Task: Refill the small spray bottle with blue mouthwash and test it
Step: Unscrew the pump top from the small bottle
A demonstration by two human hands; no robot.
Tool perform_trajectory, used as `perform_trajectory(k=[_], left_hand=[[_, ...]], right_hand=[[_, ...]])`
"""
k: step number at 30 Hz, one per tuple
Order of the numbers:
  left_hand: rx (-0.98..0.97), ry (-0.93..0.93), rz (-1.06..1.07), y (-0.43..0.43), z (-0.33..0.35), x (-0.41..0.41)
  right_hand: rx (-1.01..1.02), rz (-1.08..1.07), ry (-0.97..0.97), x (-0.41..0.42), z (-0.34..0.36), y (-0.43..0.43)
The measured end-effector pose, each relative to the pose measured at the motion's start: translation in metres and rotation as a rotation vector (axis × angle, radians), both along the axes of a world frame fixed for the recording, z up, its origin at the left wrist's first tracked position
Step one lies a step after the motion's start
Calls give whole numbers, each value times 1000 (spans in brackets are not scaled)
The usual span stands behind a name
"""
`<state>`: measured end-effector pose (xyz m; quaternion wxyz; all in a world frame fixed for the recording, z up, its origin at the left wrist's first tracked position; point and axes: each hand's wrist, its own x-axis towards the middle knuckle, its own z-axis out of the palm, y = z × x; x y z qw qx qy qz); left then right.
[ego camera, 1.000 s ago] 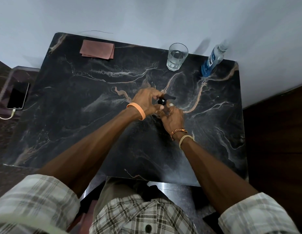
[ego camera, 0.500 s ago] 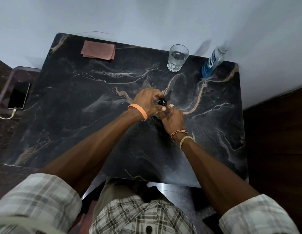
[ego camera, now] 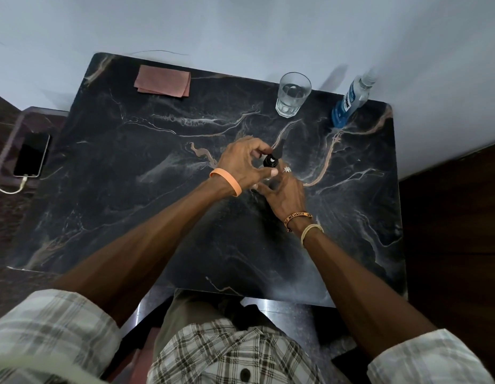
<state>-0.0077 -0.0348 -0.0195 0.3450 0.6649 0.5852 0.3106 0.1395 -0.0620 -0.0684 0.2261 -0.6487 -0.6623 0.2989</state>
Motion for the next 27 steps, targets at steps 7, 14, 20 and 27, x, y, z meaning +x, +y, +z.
perform_trajectory(k=[7, 14, 20, 27], left_hand=[[-15, -152, 59, -2, 6, -8], [12, -357, 101, -7, 45, -21], [124, -426, 215, -7, 75, -60], [60, -464, 466, 1, 39, -119]], right_hand=[[220, -84, 45, -3, 25, -10], [384, -137, 184, -27, 76, -13], [494, -141, 305, -77, 103, 8], [515, 75, 85, -145, 76, 33]])
